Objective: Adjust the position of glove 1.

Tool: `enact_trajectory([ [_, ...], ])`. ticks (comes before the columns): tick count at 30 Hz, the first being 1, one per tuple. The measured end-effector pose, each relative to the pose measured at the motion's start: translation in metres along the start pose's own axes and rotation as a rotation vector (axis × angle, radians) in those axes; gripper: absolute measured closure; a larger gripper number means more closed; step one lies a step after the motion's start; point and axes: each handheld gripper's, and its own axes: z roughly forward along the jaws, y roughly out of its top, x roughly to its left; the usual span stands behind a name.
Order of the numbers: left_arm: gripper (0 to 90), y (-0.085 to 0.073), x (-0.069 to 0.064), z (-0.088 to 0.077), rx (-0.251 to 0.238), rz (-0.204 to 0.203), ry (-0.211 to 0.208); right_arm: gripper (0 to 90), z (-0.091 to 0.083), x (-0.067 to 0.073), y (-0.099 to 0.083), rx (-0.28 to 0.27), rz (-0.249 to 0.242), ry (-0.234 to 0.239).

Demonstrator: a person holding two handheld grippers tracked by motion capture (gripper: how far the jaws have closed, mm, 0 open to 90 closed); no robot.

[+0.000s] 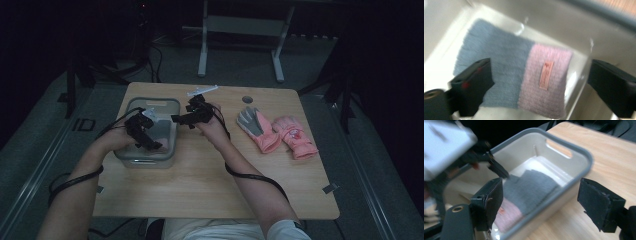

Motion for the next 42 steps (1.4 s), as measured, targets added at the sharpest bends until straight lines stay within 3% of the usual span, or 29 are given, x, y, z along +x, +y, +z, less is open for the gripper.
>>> enact_trajectory([
  [5,1.8,0.008,-0.011,-0.017,-0.134,-0.040,0.000,18.8,-0.019,-0.004,-0.007,-0.018,-0.019,0.025],
  [8,1.8,0.014,-0.023,-0.020,-0.176,-0.030,-0.002,18.3,-0.032,-0.004,-0.011,-0.025,-0.059,0.026],
  [14,1.8,0.028,-0.051,-0.017,-0.215,0.002,-0.025,15.4,-0.052,-0.001,-0.019,-0.029,-0.127,0.002],
  [16,1.8,0.034,-0.060,-0.015,-0.235,0.000,-0.032,14.4,-0.058,-0.001,-0.022,-0.030,-0.129,0.009],
  [18,1.8,0.034,-0.060,-0.015,-0.235,0.000,-0.032,14.4,-0.061,-0.001,-0.024,-0.027,-0.130,0.019],
  [19,1.8,0.039,-0.070,-0.012,-0.263,-0.001,-0.048,13.8,-0.068,-0.003,-0.029,-0.026,-0.134,0.020],
  [21,1.9,0.045,-0.084,-0.005,-0.280,0.006,-0.034,13.6,-0.076,-0.008,-0.033,-0.036,-0.108,0.049],
  [25,1.9,0.050,-0.097,0.003,-0.297,0.011,-0.057,13.9,-0.091,-0.018,-0.040,-0.057,-0.059,0.044],
  [26,1.9,0.052,-0.101,0.006,-0.288,0.024,-0.047,13.9,-0.094,-0.019,-0.042,-0.053,-0.052,0.041],
  [28,1.9,0.053,-0.107,0.010,-0.281,0.047,-0.048,13.7,-0.101,-0.023,-0.046,-0.052,-0.058,0.010],
  [30,1.9,0.053,-0.107,0.010,-0.281,0.047,-0.048,13.7,-0.105,-0.024,-0.048,-0.065,-0.059,0.007],
  [32,1.9,0.055,-0.116,0.016,-0.284,0.054,-0.069,12.2,-0.112,-0.028,-0.053,-0.070,-0.069,0.017],
  [36,1.9,0.054,-0.126,0.022,-0.286,0.056,-0.087,18.6,-0.120,-0.032,-0.061,-0.065,-0.093,-0.003],
  [38,1.9,0.053,-0.131,0.026,-0.293,0.056,-0.092,32.6,-0.129,-0.039,-0.069,-0.056,-0.108,-0.051],
  [42,1.9,0.052,-0.141,0.035,-0.296,0.062,-0.097,44.6,-0.143,-0.055,-0.080,-0.046,-0.105,-0.100],
])
